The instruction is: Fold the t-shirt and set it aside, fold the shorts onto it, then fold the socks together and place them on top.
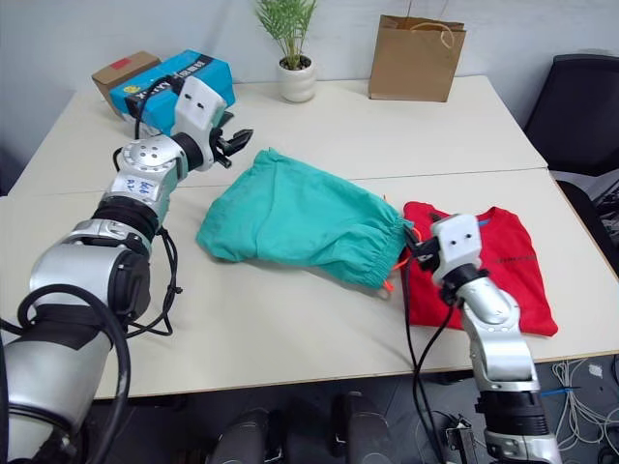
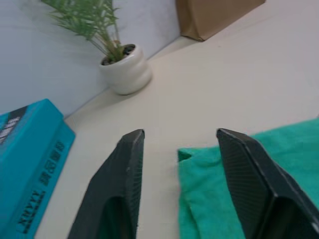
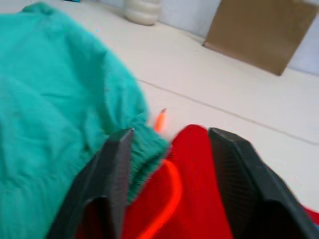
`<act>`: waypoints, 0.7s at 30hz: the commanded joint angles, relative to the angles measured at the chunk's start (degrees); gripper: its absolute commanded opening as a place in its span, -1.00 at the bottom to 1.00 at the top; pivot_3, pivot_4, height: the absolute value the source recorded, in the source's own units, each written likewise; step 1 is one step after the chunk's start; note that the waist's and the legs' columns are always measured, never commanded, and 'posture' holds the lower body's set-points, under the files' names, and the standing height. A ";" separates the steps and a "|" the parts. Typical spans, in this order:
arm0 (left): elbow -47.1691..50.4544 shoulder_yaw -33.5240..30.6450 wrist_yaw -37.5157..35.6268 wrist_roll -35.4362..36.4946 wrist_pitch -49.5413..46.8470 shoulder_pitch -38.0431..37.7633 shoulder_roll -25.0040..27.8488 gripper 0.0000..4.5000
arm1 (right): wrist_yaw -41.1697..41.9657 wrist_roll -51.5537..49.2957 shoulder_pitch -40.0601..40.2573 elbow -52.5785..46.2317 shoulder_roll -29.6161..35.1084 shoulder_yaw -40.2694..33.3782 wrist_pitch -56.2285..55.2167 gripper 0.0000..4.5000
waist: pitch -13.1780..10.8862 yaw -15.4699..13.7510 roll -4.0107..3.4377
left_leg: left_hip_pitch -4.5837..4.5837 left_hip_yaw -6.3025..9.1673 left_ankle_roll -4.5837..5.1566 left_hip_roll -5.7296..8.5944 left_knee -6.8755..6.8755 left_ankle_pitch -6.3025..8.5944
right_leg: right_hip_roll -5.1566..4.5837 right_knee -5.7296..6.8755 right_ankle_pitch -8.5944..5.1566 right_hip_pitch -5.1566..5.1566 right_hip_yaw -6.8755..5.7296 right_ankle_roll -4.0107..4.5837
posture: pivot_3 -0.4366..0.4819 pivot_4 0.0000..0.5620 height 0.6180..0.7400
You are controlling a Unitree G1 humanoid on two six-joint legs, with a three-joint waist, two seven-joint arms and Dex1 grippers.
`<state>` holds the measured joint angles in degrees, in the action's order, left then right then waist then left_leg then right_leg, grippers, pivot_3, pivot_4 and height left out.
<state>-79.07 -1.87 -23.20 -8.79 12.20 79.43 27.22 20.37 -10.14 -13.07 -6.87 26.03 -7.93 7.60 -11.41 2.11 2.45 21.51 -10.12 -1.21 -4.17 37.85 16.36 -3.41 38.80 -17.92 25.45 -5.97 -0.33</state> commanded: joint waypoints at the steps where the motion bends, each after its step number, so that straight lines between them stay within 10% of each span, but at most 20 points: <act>1: 2.60 0.03 -5.16 -0.52 3.09 -0.49 4.42 0.64 | 6.52 -2.79 0.10 -7.76 2.87 -0.28 -3.59 0.76 | 0.00 0.34 0.00 | -0.03 0.00 -0.06 0.00 -0.05 -0.03 | 0.01 0.02 -0.02 0.01 0.00 0.04 | -0.05 -0.47 1.00; 4: 4.34 -2.08 -19.07 3.57 6.38 -1.80 5.20 0.98 | 15.94 -8.89 0.94 -13.43 4.08 3.38 -4.36 1.00 | 0.00 0.00 0.01 | -0.08 0.03 -0.21 -0.02 -0.16 -0.11 | 0.10 0.05 -0.08 0.01 -0.03 0.12 | -0.05 -0.47 1.00; 7: 13.08 -1.73 -46.37 10.02 12.68 -10.84 7.86 0.98 | 22.42 -8.75 3.11 -18.95 7.01 12.63 1.81 1.00 | 0.03 -0.13 -0.02 | -0.14 0.03 -0.25 -0.05 -0.13 -0.11 | 0.15 0.10 -0.13 -0.04 -0.01 0.16 | -0.05 -0.47 1.00; 10: 23.37 0.34 -57.48 12.25 15.08 -20.93 11.10 0.98 | 19.45 -3.86 2.75 -16.56 5.76 15.60 1.89 1.00 | 0.03 0.34 -0.03 | -0.17 -0.04 -0.30 -0.35 -0.01 -0.08 | 0.18 0.19 -0.17 -0.04 -0.01 0.22 | -0.05 -0.47 1.00; 21: 25.82 6.53 -37.19 0.73 18.61 -29.04 9.96 0.98 | 15.16 12.83 -3.33 -1.74 6.83 18.90 -1.19 1.00 | 0.08 -1.32 0.13 | -0.06 0.15 -0.03 -0.17 0.28 -0.07 | -0.10 0.45 -0.14 -0.04 0.03 0.18 | -0.05 -0.47 1.00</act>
<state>-51.14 3.71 -65.08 -5.83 29.29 48.34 37.45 36.10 1.41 -15.44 -8.74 32.98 11.05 7.45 -11.33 0.79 2.58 21.46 -9.98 -1.24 -4.33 38.13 16.30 -3.51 39.24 -18.05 25.41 -5.95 -0.15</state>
